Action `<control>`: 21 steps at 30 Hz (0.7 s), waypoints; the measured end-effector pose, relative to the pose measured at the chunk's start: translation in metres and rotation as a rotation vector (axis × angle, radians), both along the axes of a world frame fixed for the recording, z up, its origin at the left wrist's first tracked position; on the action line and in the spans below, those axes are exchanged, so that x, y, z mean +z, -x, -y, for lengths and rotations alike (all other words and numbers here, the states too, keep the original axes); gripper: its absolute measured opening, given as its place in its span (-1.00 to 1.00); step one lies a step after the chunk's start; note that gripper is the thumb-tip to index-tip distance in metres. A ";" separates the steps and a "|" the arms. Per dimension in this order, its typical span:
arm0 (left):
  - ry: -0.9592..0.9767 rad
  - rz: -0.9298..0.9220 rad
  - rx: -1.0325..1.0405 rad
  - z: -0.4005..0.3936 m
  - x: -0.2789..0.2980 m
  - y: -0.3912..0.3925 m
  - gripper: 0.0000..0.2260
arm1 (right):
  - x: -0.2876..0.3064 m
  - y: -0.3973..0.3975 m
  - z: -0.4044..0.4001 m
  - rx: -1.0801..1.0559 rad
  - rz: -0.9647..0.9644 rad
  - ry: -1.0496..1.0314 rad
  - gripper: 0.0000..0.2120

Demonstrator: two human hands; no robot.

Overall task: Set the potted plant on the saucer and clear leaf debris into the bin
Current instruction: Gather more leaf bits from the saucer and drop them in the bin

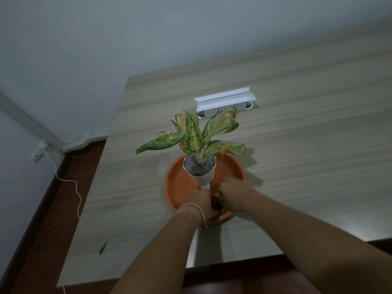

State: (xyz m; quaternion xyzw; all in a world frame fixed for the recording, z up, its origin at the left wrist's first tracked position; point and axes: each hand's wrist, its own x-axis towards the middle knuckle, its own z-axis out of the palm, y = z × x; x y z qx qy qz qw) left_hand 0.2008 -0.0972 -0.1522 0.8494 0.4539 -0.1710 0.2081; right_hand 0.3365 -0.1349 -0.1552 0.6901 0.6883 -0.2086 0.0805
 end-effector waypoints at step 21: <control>-0.001 0.195 0.287 -0.002 -0.022 0.006 -0.88 | 0.004 -0.007 -0.007 -0.255 -0.166 -0.082 -0.84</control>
